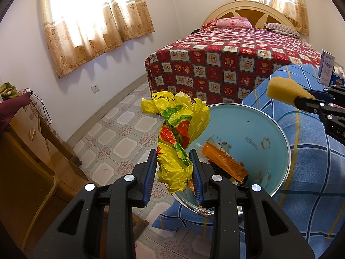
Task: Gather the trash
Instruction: 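Carry the yellow bag and sponge over the light blue bin, then open both grippers to drop the yellow bag and sponge into the bin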
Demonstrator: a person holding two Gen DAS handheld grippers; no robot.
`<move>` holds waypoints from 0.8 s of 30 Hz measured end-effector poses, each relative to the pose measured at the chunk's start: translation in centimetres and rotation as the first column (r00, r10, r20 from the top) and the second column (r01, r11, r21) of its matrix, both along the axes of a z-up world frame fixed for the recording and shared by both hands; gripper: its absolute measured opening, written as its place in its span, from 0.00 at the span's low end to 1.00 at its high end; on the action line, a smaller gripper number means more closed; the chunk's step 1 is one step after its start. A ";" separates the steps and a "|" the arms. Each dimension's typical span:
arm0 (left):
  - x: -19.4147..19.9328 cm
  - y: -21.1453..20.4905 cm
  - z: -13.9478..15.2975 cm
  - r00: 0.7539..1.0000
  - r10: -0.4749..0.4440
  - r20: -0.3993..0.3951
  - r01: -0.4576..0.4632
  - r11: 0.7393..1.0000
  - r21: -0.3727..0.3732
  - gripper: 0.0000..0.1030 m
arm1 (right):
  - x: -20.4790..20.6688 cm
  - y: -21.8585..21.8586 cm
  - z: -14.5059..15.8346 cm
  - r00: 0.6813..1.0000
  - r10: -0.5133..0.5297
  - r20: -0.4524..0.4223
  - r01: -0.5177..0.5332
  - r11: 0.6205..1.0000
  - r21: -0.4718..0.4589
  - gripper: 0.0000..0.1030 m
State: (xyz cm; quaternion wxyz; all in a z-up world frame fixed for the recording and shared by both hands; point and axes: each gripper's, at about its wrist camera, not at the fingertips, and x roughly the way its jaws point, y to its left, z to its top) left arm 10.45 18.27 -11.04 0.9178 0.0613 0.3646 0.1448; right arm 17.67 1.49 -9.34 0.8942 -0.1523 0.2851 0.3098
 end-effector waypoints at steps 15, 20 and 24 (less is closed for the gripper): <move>0.0 -0.5 0.1 1.000 -0.004 0.004 0.004 1.000 -0.002 0.31 | -0.1 0.4 0.0 1.000 0.005 0.000 -0.005 1.000 -0.002 0.19; 0.0 -0.7 0.1 1.000 -0.007 0.004 0.008 1.000 -0.009 0.32 | -0.2 0.8 0.0 1.000 0.019 0.000 -0.019 1.000 -0.003 0.19; -0.1 -1.1 0.1 1.000 -0.024 0.010 0.024 1.000 -0.011 0.49 | -0.4 0.8 0.0 0.999 0.039 0.003 -0.039 0.999 0.013 0.25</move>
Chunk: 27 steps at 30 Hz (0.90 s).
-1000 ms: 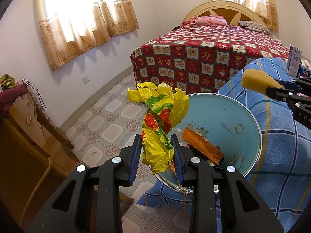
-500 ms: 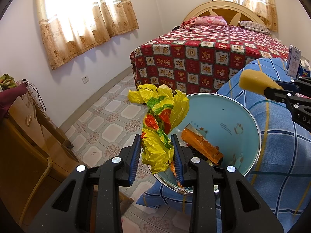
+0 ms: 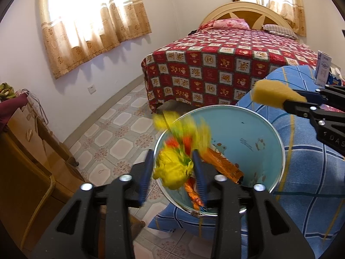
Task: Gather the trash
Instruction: 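Open both grippers to drop the yellow bag and sponge into the bin, then move both open grippers back to the table toward the red and pink items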
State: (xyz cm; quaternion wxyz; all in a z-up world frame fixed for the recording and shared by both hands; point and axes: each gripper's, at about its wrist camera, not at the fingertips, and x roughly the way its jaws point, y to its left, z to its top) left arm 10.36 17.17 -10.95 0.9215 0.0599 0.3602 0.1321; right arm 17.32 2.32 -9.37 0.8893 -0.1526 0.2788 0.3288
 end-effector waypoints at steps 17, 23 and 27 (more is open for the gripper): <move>-0.1 0.0 -0.3 1.000 0.019 0.010 -0.019 1.000 0.018 0.78 | -0.6 -0.8 -0.3 0.999 -0.030 0.021 0.030 0.999 0.018 0.65; -0.1 0.2 -0.4 1.000 0.026 0.010 -0.026 0.999 0.018 0.79 | -0.7 -0.9 -0.4 0.999 -0.032 0.024 0.031 0.999 0.017 0.67; -0.2 0.2 -0.4 1.000 0.027 0.009 -0.027 0.999 0.020 0.79 | -0.8 -1.0 -0.5 0.999 -0.035 0.027 0.034 0.999 0.018 0.70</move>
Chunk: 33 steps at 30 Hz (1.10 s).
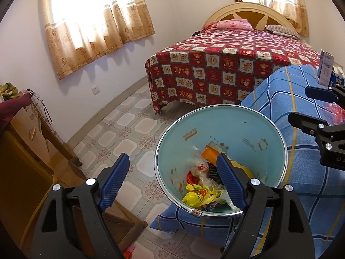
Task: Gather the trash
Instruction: 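Move both open grippers back to the table toward the red and pink items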
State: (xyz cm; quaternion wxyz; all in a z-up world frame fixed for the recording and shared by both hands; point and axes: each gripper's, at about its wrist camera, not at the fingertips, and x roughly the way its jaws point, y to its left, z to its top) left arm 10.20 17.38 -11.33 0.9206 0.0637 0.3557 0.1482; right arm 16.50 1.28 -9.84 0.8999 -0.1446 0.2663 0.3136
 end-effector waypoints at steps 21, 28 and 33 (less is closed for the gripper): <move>-0.2 0.5 -0.2 1.000 0.014 0.002 -0.014 1.000 0.005 0.90 | -0.3 -1.0 -0.5 1.000 -0.018 0.000 0.018 1.000 0.003 0.78; 0.0 -0.5 -1.2 1.000 0.006 -0.028 -0.005 1.000 0.023 0.94 | -1.0 -2.3 -0.6 0.999 -0.045 0.003 0.045 0.999 0.013 0.85; 0.4 -2.4 -2.5 0.997 -0.029 -0.068 0.031 0.999 0.028 0.94 | -1.5 -3.6 -0.3 0.997 -0.071 0.010 0.071 0.997 0.014 0.85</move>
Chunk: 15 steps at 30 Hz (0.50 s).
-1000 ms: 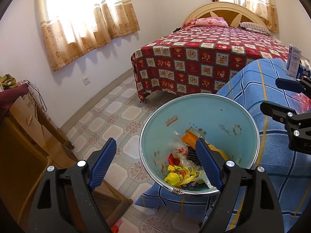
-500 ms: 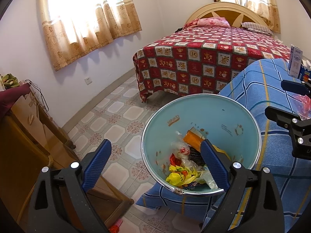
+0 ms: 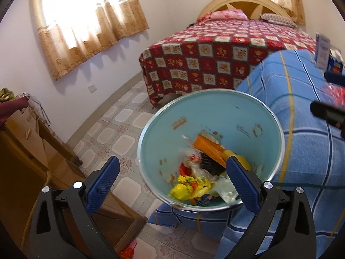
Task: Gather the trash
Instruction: 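Move both open grippers back to the table toward the red and pink items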
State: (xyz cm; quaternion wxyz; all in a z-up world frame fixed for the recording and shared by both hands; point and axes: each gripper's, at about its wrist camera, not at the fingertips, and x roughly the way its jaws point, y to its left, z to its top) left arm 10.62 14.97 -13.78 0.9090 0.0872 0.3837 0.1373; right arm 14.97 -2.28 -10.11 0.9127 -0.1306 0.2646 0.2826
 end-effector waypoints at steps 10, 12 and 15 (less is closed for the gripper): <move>0.9 -4.7 -0.1 0.996 -0.087 -0.003 0.087 0.996 0.001 0.94 | -1.7 -7.4 1.1 0.991 -0.135 0.006 0.135 0.991 0.021 0.86; 1.4 -6.2 -0.1 0.994 -0.110 -0.006 0.110 0.994 0.003 0.94 | -1.8 -9.0 0.9 0.984 -0.177 -0.001 0.176 0.984 0.020 0.86; 2.0 -8.4 -0.4 0.990 -0.143 -0.011 0.143 0.990 0.006 0.94 | -1.9 -11.2 0.6 0.975 -0.221 -0.016 0.222 0.975 0.025 0.86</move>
